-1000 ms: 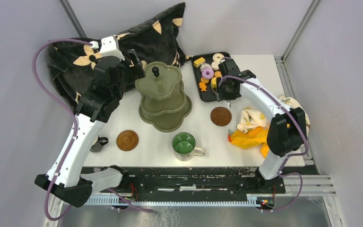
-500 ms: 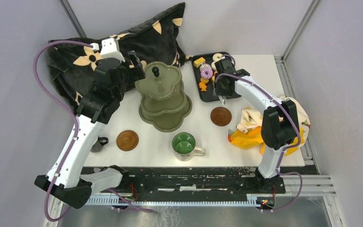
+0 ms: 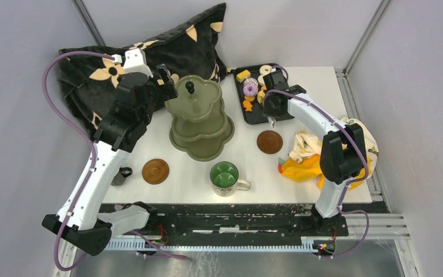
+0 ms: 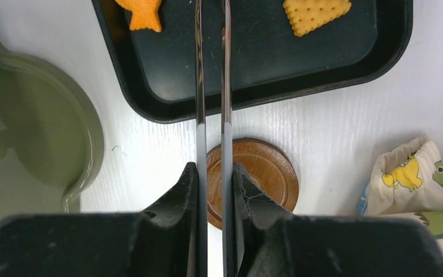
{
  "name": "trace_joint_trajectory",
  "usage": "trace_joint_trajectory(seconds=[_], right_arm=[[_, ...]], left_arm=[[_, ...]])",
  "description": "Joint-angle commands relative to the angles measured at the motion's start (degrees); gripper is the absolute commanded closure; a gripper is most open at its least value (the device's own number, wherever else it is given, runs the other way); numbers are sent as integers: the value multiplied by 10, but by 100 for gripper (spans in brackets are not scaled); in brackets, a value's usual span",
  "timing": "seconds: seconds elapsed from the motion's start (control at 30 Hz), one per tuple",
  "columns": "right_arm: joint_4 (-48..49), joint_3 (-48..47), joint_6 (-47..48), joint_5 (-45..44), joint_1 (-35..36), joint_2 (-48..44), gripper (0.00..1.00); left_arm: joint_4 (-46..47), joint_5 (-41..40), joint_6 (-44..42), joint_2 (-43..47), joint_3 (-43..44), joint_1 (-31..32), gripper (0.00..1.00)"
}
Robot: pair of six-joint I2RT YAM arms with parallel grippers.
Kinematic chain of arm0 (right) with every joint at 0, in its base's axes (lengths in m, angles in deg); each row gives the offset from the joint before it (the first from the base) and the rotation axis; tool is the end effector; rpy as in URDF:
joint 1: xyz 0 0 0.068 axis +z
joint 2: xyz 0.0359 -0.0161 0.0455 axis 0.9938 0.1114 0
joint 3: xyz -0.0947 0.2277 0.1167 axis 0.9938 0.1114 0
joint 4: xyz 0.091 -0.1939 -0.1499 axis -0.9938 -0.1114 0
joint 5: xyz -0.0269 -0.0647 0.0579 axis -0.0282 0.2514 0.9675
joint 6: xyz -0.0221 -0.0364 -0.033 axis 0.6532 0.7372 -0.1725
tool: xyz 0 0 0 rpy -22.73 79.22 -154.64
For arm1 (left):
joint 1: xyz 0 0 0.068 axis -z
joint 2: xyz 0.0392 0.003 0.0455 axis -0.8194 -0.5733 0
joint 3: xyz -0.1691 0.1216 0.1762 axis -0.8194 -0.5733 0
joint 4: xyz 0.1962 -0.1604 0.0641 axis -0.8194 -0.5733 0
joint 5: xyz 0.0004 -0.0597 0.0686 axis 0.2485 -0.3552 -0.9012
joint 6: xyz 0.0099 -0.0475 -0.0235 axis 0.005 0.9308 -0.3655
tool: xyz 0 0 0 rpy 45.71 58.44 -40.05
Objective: Serve the afternoon tea
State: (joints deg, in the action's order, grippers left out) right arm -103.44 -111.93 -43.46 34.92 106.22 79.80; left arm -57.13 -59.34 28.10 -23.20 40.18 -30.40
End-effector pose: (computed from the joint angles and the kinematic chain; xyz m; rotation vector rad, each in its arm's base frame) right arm 0.3760 0.1486 0.2574 0.2081 2.5204 0.0848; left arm 0.2118 -0.0795 0.4590 -0.2372 1.7813 -0.1162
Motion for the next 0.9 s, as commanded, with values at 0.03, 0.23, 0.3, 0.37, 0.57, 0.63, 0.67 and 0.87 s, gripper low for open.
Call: trace_joint_trajectory(seconds=[0.03,0.23,0.3,0.37,0.57,0.63,0.67,0.87], right_arm=[[4,12,21,44,0,-88,99],[-27,59,56,70,6,-198,99],[-47,63,71,78,12,-232,99],[-70,58,86,82,26,-263,99],[-135,20,106,112,98,-307,99],[-157,6,108,116,127,-305,99],[-162,3,109,120,139,-306,99],[-154,2,135,163,182,-305,99]], left_arm=[[29,4,-17,28,-6,1,8],[23,16,-7,45,-20,1,8],[13,15,-8,48,-20,1,8],[2,4,-8,51,-20,2,8],[-12,2,-10,54,-16,2,8],[-12,1,-6,55,-10,1,8],[-12,2,-4,54,-6,1,8],[-17,11,-7,41,3,1,8]])
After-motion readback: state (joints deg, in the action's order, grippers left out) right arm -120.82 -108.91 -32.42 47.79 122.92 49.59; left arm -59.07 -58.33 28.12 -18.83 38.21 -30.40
